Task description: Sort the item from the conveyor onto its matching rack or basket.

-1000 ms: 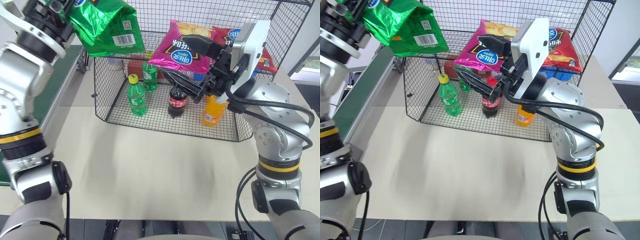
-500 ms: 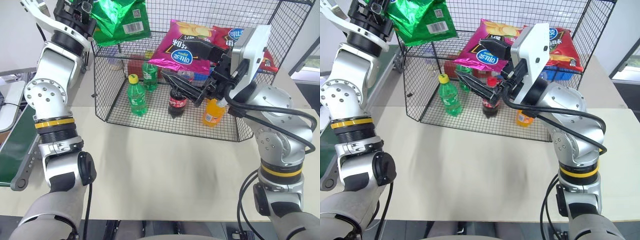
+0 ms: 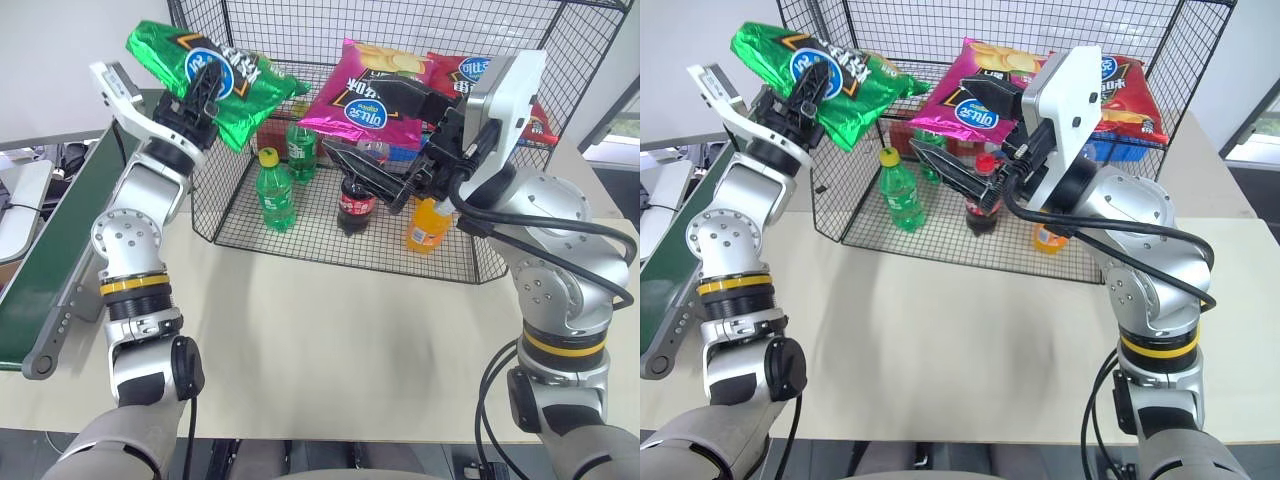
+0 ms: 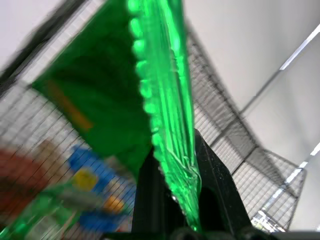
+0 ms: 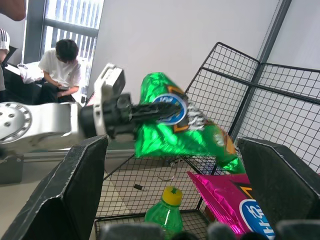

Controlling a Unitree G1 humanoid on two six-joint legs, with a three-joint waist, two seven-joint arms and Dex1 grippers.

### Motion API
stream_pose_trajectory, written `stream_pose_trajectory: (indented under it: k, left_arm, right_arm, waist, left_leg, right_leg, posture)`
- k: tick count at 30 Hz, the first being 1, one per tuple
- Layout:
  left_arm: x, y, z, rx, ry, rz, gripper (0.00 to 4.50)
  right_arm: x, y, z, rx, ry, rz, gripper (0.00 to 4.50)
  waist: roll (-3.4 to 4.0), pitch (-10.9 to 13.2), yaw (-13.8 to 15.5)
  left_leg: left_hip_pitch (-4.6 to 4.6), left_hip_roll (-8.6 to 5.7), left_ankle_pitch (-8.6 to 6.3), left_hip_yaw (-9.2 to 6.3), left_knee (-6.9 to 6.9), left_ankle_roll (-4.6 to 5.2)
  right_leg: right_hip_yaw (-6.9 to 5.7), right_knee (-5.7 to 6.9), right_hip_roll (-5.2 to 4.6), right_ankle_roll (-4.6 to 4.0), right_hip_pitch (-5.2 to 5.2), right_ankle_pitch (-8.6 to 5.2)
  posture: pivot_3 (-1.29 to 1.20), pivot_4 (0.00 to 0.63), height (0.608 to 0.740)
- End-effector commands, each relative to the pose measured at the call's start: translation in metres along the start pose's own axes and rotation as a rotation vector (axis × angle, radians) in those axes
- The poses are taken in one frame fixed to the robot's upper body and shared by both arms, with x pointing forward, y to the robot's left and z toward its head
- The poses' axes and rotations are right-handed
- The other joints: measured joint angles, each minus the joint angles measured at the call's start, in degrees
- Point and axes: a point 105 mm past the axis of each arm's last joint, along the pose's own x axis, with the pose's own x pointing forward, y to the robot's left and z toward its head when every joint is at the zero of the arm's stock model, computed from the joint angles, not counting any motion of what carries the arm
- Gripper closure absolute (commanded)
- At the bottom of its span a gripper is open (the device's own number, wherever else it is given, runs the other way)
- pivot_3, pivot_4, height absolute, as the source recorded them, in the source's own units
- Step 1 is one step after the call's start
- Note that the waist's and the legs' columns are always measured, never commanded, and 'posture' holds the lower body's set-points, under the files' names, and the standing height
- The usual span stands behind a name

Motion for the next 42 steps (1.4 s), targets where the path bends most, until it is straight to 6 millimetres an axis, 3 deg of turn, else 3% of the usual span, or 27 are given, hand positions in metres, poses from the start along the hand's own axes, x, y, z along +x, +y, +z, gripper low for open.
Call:
stream_pose_trajectory:
  k: [1, 9, 19, 26, 36, 42]
  left_arm:
    - [-0.004, -0.016, 0.009, -0.016, -0.035, -0.012, 4.44]
    - [-0.011, -0.013, -0.01, -0.143, -0.059, 0.106, 4.44]
    - [0.007, 0.006, -0.036, -0.279, -0.123, 0.316, 4.44]
    - [0.03, -0.01, -0.038, -0.303, -0.12, 0.256, 4.44]
    - [0.042, -0.025, -0.033, -0.333, -0.167, 0.262, 4.44]
    - [0.046, -0.023, -0.044, -0.372, -0.183, 0.32, 4.44]
  right_arm:
    - [-0.002, -0.003, 0.008, -0.044, -0.011, -0.012, 0.0]
    - [0.001, -0.01, 0.003, -0.07, 0.02, -0.035, 0.0]
    - [0.003, -0.013, 0.002, -0.071, 0.023, -0.05, 0.0]
    - [0.002, -0.013, 0.0, -0.072, 0.029, -0.057, 0.0]
    - [0.001, -0.013, 0.0, -0.073, 0.03, -0.067, 0.0]
    - [0.002, -0.013, 0.0, -0.073, 0.026, -0.063, 0.0]
  waist:
    - [0.0, 0.0, 0.1]
    - [0.0, 0.0, 0.1]
    - [-0.01, 0.0, 0.9]
    - [-0.02, 0.0, 1.0]
    - [-0.03, 0.0, 1.0]
    - [-0.03, 0.0, 1.2]
  left_leg:
    - [0.0, -0.01, 0.0, 0.0, 0.0, 0.0]
    - [0.0, -0.06, -0.02, -0.03, 0.01, 0.03]
    - [-0.02, -0.3, 0.0, -0.03, 0.0, 0.05]
    - [-0.05, -0.38, 0.0, 0.0, -0.02, 0.08]
    - [-0.04, -0.38, 0.01, 0.0, -0.02, 0.08]
    - [-0.03, -0.41, 0.0, 0.05, -0.03, 0.09]
  right_leg:
    - [0.0, -0.01, -0.01, 0.0, 0.0, 0.0]
    - [0.01, -0.02, -0.04, 0.01, 0.04, 0.01]
    - [0.06, -0.06, 0.04, 0.01, 0.05, 0.01]
    - [0.08, -0.09, 0.04, 0.02, 0.05, 0.01]
    - [0.12, -0.1, 0.06, 0.02, 0.05, 0.01]
    - [0.2, -0.12, 0.06, 0.04, 0.07, 0.02]
  posture:
    - [0.0, 0.15, 0.74]
    - [0.0, 0.15, 0.74]
    - [0.0, 0.15, 0.74]
    - [0.0, 0.15, 0.74]
    - [0.0, 0.15, 0.74]
    - [0.0, 0.15, 0.74]
